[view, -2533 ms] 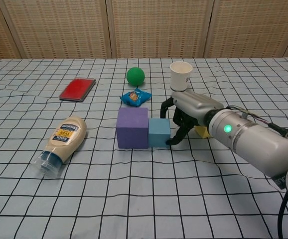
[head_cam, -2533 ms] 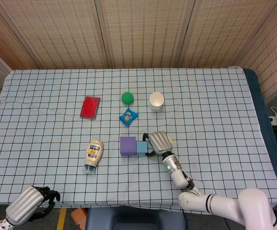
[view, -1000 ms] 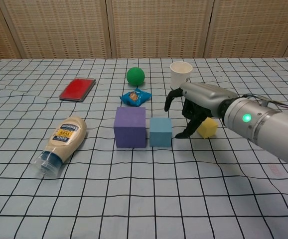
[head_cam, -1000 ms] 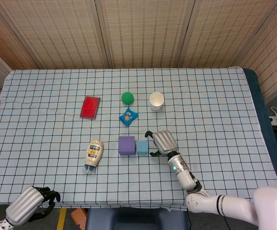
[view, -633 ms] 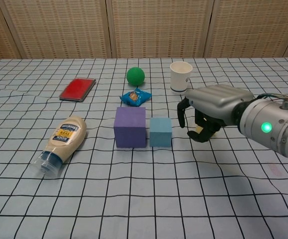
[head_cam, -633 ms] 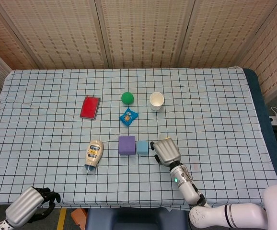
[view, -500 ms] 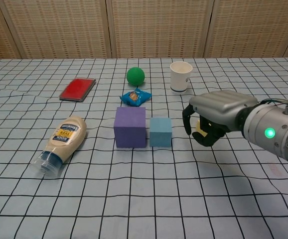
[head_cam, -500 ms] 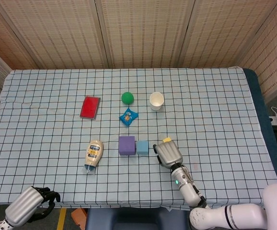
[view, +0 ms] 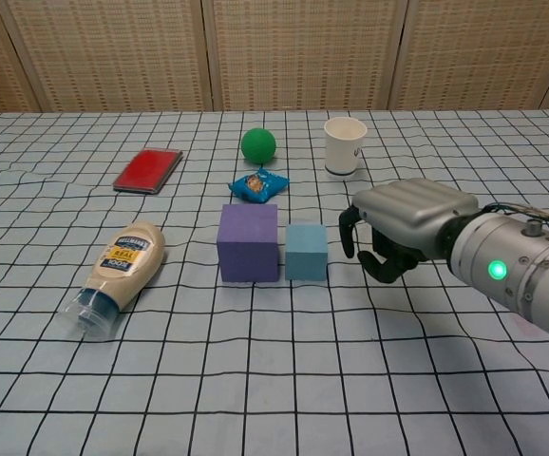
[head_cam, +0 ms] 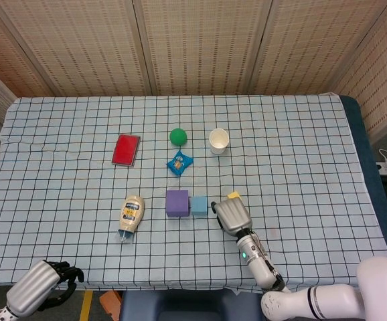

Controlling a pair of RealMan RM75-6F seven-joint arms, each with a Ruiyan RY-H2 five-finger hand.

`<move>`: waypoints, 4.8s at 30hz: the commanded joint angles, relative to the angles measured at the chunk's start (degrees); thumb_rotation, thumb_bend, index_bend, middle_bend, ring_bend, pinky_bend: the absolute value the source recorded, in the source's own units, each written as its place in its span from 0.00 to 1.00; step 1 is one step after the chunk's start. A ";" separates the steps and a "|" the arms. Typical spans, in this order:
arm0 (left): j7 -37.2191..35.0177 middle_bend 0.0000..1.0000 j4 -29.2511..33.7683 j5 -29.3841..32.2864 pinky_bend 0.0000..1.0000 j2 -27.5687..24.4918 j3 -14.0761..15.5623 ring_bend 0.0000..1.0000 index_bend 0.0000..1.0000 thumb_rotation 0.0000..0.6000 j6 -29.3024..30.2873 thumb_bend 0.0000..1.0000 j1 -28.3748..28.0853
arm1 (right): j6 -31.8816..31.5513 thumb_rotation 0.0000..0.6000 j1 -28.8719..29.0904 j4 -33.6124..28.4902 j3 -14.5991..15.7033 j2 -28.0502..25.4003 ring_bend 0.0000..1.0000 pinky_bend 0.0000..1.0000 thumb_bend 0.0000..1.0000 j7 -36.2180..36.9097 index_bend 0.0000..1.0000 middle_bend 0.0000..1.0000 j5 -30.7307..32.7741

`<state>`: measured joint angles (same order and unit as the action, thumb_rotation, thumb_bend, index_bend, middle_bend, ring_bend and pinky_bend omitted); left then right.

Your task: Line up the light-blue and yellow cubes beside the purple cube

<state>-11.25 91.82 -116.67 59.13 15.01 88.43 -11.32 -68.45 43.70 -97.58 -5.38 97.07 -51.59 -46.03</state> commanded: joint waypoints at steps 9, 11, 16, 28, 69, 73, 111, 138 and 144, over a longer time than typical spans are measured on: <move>-0.04 0.61 0.00 0.03 0.78 -0.01 0.01 0.56 0.49 1.00 -0.04 0.52 0.02 | 1.37 1.00 -1.00 3.23 0.93 1.21 0.84 0.89 0.52 4.19 0.41 0.95 -3.86; 0.01 0.61 0.00 0.04 0.78 0.02 -0.04 0.56 0.49 1.00 -0.04 0.52 0.01 | 1.63 1.00 -1.16 3.67 0.99 1.31 0.84 0.89 0.52 5.07 0.40 0.95 -4.77; 0.03 0.61 0.00 0.02 0.78 0.01 -0.04 0.56 0.49 1.00 0.00 0.52 0.04 | 2.22 1.00 -1.58 5.00 1.23 1.65 0.84 0.89 0.52 7.29 0.40 0.95 -7.19; 0.01 0.61 0.05 0.03 0.78 -0.08 -0.02 0.56 0.49 1.00 -0.01 0.52 0.06 | 4.15 1.00 -2.62 8.43 1.32 2.47 0.84 0.89 0.52 12.85 0.37 0.95 -11.97; 0.15 0.61 -0.01 0.28 0.78 0.04 -0.12 0.56 0.49 1.00 -0.28 0.52 0.09 | 8.59 1.00 -4.55 18.25 -0.54 6.29 0.85 0.89 0.52 22.60 0.35 0.95 -17.53; 0.09 0.61 -0.04 0.29 0.78 0.03 -0.19 0.56 0.49 1.00 -0.04 0.52 0.14 | 8.70 1.00 -4.66 19.79 -0.58 7.11 0.85 0.89 0.52 24.41 0.35 0.96 -19.10; -0.22 0.61 0.01 0.05 0.78 -0.14 -0.07 0.56 0.49 1.00 0.02 0.52 0.06 | 8.93 1.00 -6.53 15.52 -2.36 2.13 0.85 0.89 0.39 25.56 0.33 0.96 -21.40; 0.09 0.61 0.19 -0.01 0.78 -0.16 -0.01 0.56 0.49 1.00 -0.26 0.52 0.05 | 9.66 1.00 -6.88 19.25 -2.59 -2.23 0.85 0.89 0.14 17.19 0.31 0.96 -14.95; 0.12 0.61 0.18 0.03 0.78 -0.16 0.01 0.56 0.49 1.00 -0.26 0.52 0.09 | 10.14 1.00 -6.87 21.84 -2.61 -1.17 0.85 0.89 0.14 19.14 0.33 0.96 -15.19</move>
<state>-11.13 91.99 -116.64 58.97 15.01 88.17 -11.23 -58.43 36.83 -76.03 -7.99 95.68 -32.73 -61.14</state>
